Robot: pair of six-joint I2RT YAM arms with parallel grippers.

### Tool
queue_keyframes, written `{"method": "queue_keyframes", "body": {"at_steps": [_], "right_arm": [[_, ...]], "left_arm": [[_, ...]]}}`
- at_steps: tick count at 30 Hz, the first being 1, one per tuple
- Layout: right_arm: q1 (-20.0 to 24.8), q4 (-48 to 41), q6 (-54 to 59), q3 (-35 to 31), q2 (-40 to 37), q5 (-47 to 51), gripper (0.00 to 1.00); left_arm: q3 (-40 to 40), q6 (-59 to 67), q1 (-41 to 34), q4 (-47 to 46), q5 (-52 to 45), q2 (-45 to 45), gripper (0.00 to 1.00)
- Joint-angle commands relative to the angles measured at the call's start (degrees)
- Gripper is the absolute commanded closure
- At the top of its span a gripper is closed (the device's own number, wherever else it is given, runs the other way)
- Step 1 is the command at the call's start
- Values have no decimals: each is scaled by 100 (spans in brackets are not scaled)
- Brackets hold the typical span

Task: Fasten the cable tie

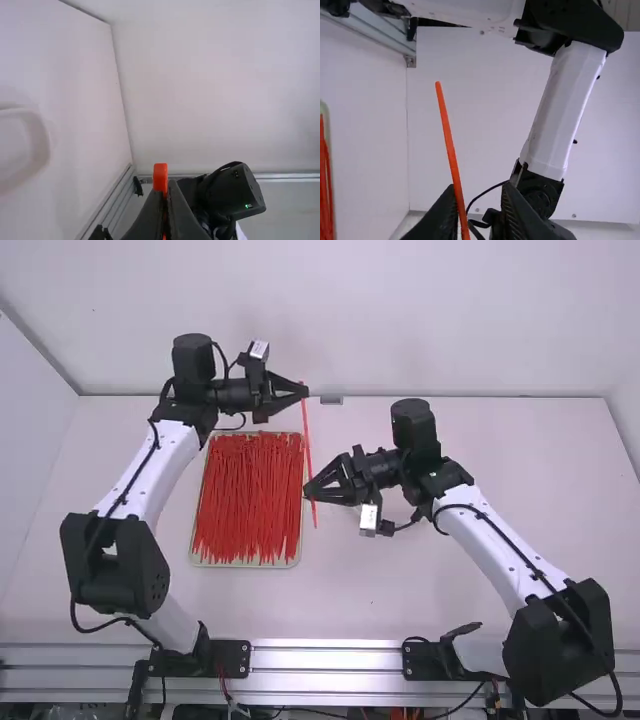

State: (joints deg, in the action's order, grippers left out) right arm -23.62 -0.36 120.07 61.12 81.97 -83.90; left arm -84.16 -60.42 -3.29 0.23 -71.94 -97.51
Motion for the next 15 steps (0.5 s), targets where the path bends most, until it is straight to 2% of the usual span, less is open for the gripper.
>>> {"method": "queue_keyframes", "body": {"at_steps": [1,3,5,15], "right_arm": [[-2,-17,-22,105,11,-26,84],[-2,-55,-24,105,11,-28,95],[-2,-105,-22,105,11,-24,100],[-2,-155,-20,105,11,-7,97]], "left_arm": [[-44,92,-26,0,-59,-26,98],[-42,199,-26,-2,-61,-26,98],[-42,219,2,-4,-63,-26,98],[-42,295,31,0,-63,-26,98]]}}
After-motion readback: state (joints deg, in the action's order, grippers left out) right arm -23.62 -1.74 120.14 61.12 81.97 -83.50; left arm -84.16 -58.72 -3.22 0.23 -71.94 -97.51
